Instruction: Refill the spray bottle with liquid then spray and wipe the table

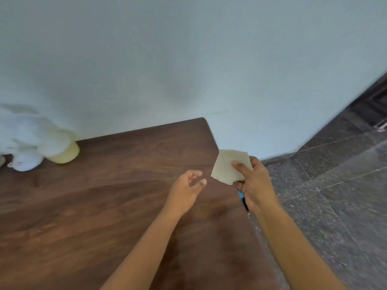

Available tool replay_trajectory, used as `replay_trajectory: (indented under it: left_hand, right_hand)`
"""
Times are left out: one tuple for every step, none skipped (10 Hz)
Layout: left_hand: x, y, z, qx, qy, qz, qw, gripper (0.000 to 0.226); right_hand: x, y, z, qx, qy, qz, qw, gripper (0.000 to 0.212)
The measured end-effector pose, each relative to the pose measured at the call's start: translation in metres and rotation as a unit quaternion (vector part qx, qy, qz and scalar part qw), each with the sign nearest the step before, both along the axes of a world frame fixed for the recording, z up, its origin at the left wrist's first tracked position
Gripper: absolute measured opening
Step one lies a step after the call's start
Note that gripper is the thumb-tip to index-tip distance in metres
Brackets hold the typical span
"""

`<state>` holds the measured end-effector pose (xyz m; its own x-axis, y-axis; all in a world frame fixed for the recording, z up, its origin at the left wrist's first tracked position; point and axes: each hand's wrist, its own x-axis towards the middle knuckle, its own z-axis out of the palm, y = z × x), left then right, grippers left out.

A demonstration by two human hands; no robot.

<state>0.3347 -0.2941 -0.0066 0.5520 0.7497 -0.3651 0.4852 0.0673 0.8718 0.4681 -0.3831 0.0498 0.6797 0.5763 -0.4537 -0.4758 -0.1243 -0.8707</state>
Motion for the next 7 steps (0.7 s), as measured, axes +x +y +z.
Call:
replay_trajectory:
  left_hand:
    - [0.038, -0.013, -0.044, 0.129, 0.24, -0.143, 0.951, 0.067]
    - [0.058, -0.023, -0.073, 0.189, 0.322, -0.163, 0.913, 0.077]
    - [0.063, -0.031, -0.088, 0.227, 0.352, -0.146, 0.896, 0.08]
    - [0.065, -0.025, -0.094, 0.216, 0.373, -0.167, 0.887, 0.083]
    - [0.065, -0.019, -0.093, 0.178, 0.393, -0.199, 0.88, 0.084]
    - [0.065, -0.015, -0.09, 0.158, 0.389, -0.213, 0.882, 0.084]
    - [0.063, -0.011, -0.085, 0.131, 0.362, -0.226, 0.895, 0.081]
  right_hand:
    - [0.067, -0.015, -0.039, -0.095, -0.032, 0.002, 0.995, 0.015]
    - [0.119, -0.021, -0.093, -0.202, -0.068, 0.032, 0.976, 0.03]
    - [0.151, -0.022, -0.149, -0.297, -0.104, 0.068, 0.947, 0.035]
    - [0.167, -0.02, -0.197, -0.362, -0.125, 0.105, 0.918, 0.032]
    - [0.175, -0.015, -0.235, -0.394, -0.122, 0.144, 0.899, 0.033]
    - [0.184, -0.01, -0.261, -0.405, -0.119, 0.144, 0.895, 0.037]
    - [0.188, -0.01, -0.264, -0.417, -0.141, 0.124, 0.889, 0.033]
